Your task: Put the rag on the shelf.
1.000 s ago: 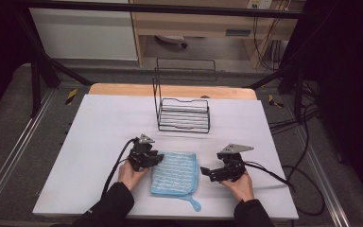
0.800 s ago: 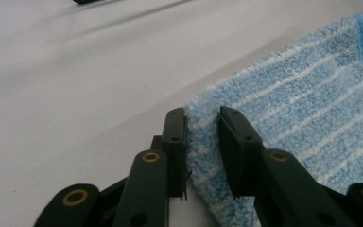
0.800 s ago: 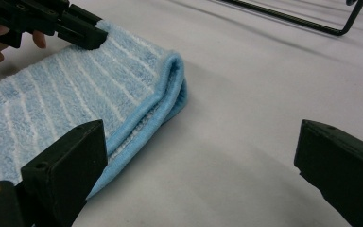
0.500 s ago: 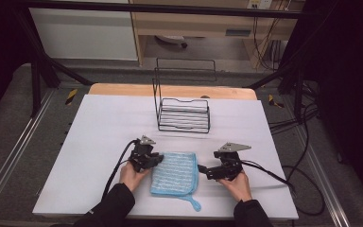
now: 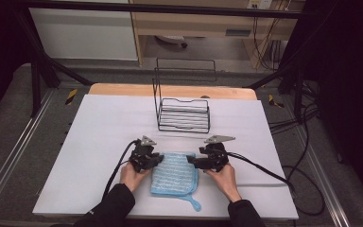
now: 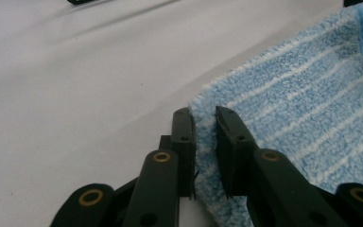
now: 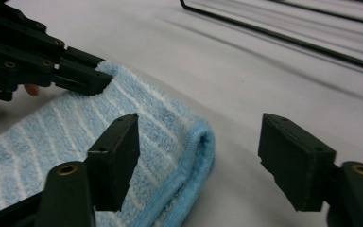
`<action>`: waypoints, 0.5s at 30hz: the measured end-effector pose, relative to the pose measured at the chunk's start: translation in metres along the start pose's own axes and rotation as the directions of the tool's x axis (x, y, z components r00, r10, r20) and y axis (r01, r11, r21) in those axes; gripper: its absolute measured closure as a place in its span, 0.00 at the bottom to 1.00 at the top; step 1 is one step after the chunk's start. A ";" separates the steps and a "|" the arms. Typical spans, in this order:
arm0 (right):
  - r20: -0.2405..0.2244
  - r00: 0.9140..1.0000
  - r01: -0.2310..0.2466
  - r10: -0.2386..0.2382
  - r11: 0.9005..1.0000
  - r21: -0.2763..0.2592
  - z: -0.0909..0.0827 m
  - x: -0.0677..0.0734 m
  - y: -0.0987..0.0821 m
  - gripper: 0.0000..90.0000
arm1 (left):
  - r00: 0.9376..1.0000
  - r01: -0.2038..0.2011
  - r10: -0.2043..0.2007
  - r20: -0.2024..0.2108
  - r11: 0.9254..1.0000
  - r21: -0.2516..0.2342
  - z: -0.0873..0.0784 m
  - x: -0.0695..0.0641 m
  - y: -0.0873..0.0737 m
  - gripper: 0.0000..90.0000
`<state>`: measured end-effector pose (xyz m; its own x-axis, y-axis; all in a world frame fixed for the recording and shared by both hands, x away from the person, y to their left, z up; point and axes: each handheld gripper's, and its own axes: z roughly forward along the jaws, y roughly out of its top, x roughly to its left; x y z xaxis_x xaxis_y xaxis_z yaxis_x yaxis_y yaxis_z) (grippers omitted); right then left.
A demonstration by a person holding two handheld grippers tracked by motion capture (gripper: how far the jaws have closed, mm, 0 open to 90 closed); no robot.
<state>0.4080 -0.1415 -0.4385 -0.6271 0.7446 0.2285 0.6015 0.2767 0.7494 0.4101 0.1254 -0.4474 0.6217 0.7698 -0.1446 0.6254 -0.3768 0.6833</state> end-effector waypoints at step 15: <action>-0.030 1.000 -0.006 0.008 0.997 0.076 0.012 0.003 -0.009 0.61 | 1.000 0.000 0.000 0.002 1.000 0.000 0.000 0.000 0.000 0.86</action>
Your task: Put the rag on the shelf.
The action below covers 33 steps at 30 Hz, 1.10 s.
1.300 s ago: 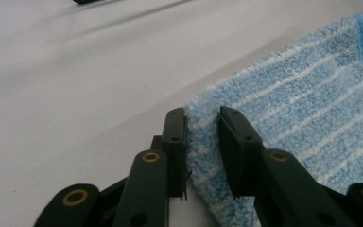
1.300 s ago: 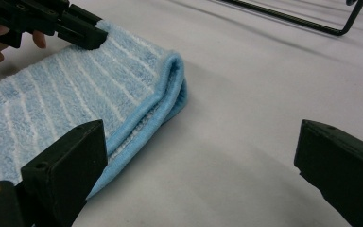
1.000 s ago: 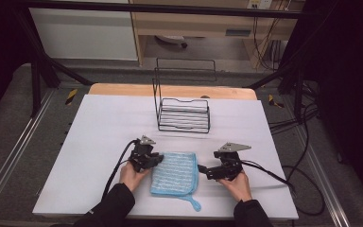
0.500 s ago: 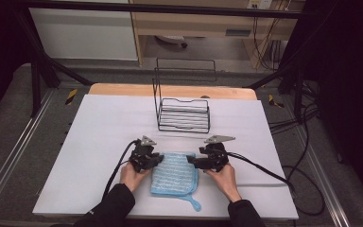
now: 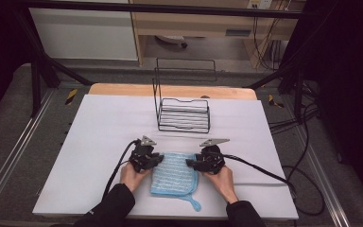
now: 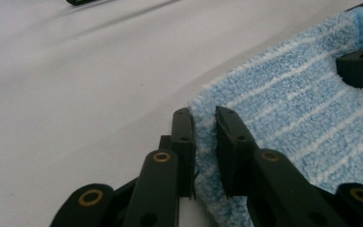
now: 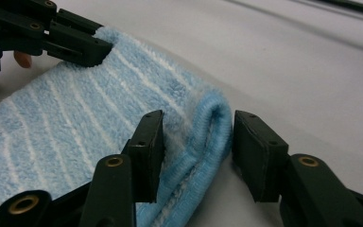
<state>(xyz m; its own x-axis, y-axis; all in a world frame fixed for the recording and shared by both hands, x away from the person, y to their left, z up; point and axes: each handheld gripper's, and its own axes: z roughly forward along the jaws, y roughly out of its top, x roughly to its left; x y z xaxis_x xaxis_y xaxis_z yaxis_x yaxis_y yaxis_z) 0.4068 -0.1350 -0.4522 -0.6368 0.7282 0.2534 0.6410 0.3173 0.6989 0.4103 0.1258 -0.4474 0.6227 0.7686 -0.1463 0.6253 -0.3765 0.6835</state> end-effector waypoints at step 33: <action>-0.119 0.985 -0.121 0.123 0.992 0.027 -0.004 -0.008 0.002 0.89 | 0.996 0.066 -0.065 0.065 0.998 -0.016 -0.008 0.009 0.002 0.89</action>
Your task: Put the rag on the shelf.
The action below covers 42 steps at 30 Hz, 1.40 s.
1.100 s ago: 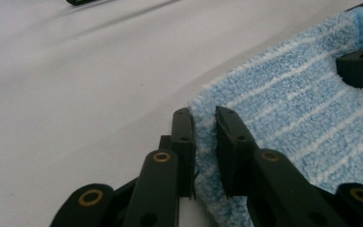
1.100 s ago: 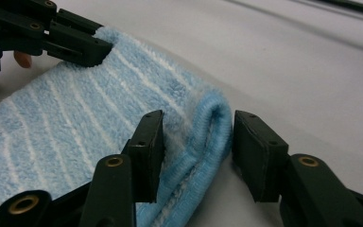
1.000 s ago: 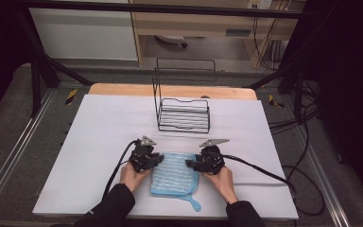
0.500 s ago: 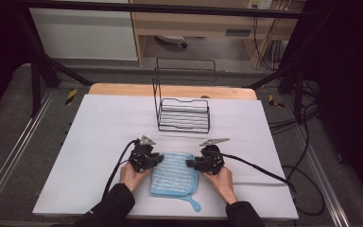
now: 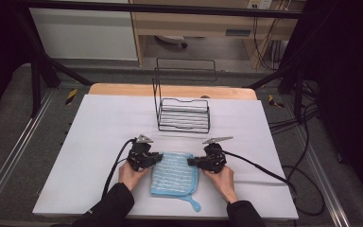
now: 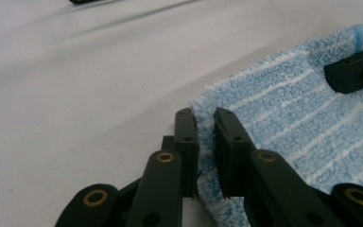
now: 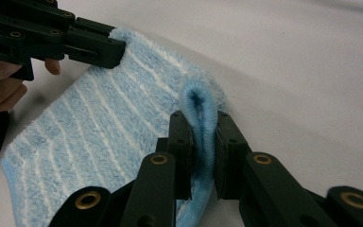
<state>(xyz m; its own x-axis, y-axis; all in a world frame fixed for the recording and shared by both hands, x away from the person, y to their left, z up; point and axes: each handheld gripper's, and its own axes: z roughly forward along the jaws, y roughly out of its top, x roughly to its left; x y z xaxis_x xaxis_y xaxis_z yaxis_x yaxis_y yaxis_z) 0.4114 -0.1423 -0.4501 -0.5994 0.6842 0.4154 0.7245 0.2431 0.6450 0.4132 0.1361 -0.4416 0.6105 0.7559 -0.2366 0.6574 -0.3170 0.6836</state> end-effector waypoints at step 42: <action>0.011 0.978 0.203 -0.209 0.939 -0.279 -0.072 0.038 0.015 0.90 | 0.994 -0.065 0.088 0.069 0.956 -0.286 -0.074 -0.030 0.017 0.90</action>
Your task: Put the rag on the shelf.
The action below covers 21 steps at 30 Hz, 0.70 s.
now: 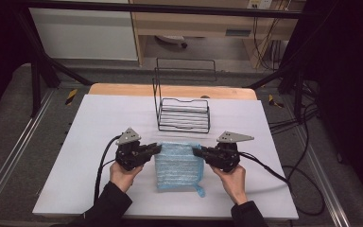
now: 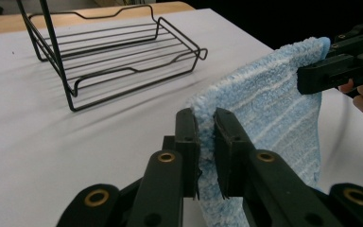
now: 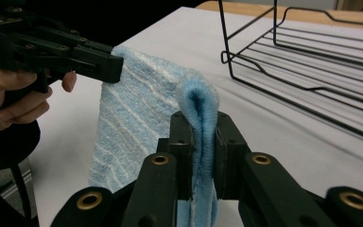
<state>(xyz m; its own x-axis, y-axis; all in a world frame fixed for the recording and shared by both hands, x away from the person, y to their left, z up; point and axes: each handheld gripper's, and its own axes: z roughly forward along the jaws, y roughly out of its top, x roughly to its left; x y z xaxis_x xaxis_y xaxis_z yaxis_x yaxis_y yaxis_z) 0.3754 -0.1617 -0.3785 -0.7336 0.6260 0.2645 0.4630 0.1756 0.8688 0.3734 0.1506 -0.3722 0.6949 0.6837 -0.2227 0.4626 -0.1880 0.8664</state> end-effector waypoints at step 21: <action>0.033 0.996 0.087 -0.084 0.993 -0.086 -0.022 0.016 0.017 0.90 | 0.999 -0.037 0.037 0.008 0.996 -0.086 -0.015 -0.014 0.016 0.90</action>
<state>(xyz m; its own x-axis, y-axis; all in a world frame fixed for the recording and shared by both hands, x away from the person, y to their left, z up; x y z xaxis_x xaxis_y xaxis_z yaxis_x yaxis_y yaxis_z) 0.3608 -0.1656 -0.3501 -0.7534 0.6334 0.1767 0.3534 0.1634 0.9211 0.3628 0.1489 -0.3483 0.7160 0.6707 -0.1937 0.3880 -0.1516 0.9091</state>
